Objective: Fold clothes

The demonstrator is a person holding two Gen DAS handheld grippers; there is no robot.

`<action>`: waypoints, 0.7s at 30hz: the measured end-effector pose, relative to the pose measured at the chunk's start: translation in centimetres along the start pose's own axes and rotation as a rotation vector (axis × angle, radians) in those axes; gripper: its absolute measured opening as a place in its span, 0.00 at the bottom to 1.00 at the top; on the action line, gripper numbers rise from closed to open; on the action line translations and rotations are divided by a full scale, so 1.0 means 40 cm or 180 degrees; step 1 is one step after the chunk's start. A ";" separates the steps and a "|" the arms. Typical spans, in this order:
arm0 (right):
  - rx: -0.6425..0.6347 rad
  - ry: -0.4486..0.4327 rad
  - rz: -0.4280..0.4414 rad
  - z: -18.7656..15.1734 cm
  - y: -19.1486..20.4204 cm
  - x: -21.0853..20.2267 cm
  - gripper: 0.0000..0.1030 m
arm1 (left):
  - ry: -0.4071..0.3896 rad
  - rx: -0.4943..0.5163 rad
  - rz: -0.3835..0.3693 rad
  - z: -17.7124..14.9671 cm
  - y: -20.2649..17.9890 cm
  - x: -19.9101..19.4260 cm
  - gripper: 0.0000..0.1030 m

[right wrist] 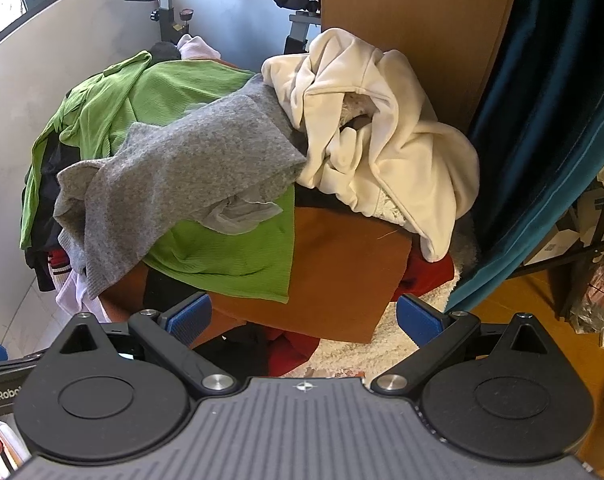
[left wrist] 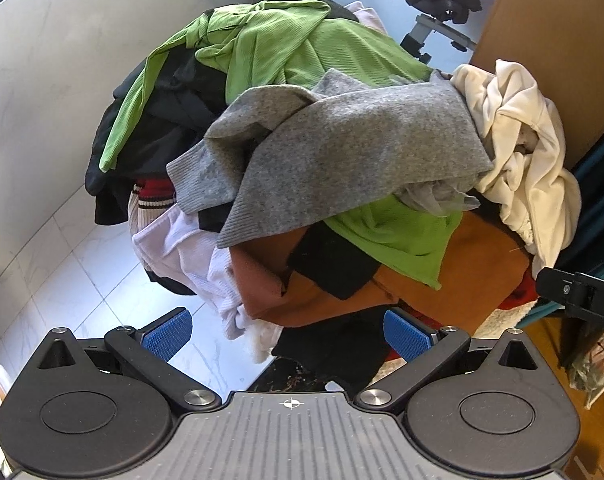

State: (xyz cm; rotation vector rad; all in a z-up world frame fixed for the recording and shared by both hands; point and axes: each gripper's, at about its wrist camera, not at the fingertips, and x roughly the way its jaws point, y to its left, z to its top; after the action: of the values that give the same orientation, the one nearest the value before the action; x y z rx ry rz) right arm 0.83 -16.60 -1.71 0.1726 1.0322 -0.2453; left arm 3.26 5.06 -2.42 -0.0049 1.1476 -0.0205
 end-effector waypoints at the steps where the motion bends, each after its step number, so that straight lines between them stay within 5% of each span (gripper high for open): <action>1: 0.0012 0.0010 -0.0009 0.001 0.005 0.003 0.98 | 0.0002 -0.0009 -0.0004 0.003 0.009 0.001 0.99; 21: 0.0047 -0.0084 -0.0379 0.036 0.249 -0.010 0.98 | 0.0048 0.0039 -0.0354 0.112 0.241 0.065 0.99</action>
State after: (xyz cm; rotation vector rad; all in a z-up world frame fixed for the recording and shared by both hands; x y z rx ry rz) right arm 4.63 -7.37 -0.38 0.1212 1.0159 -0.3624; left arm 8.55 14.64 -3.10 -0.0579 1.1612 -0.1264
